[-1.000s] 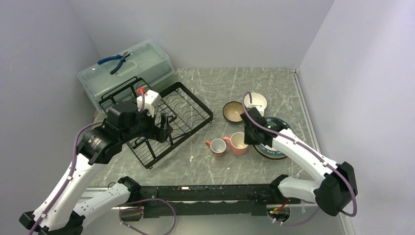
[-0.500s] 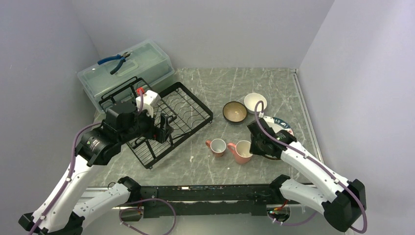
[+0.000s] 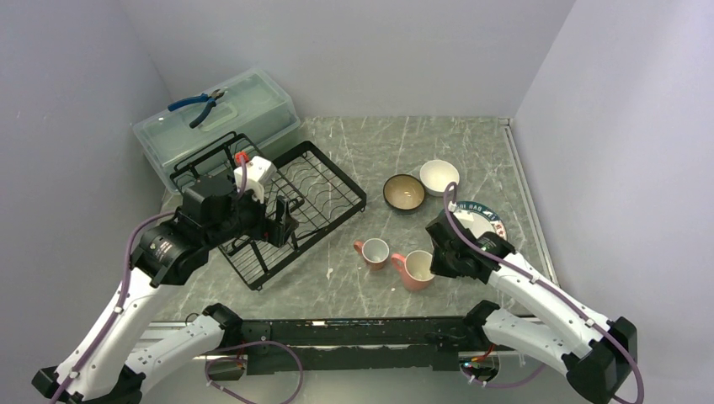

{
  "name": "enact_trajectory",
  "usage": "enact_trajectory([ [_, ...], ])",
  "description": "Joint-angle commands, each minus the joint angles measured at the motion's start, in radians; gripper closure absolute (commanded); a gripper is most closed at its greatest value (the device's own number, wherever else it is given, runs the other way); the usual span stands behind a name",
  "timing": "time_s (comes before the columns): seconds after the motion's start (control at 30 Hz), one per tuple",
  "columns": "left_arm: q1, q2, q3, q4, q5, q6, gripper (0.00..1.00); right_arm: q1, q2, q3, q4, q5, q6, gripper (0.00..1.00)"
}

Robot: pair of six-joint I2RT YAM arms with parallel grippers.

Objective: Load the mixed dishes into the dish rack
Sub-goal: Move the cup to the center of the board.

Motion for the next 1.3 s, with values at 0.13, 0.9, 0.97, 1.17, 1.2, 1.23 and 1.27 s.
enact_trajectory([
  [0.13,0.003,-0.014,0.001,0.036,0.016,0.01,0.01,0.025,0.005,0.068,-0.066,0.031,0.031,0.71],
  [0.9,0.003,0.025,0.058,-0.007,-0.01,0.004,0.0,0.039,0.511,0.751,0.094,0.013,-0.424,0.44],
  [0.97,0.003,0.031,0.067,-0.011,-0.015,0.004,0.0,0.036,0.575,0.805,0.124,-0.019,-0.466,0.41],
  [1.17,0.003,0.034,0.087,-0.027,-0.036,0.003,0.01,0.022,0.753,0.937,0.189,-0.11,-0.562,0.38],
  [1.2,0.003,0.034,0.091,-0.031,-0.039,0.002,0.01,0.017,0.775,0.959,0.199,-0.129,-0.576,0.37],
  [1.23,0.003,0.033,0.094,-0.034,-0.041,0.002,0.01,0.012,0.8,0.979,0.208,-0.148,-0.594,0.37],
  [1.27,0.003,0.032,0.099,-0.037,-0.042,0.002,0.01,0.009,0.824,0.999,0.214,-0.171,-0.612,0.37],
])
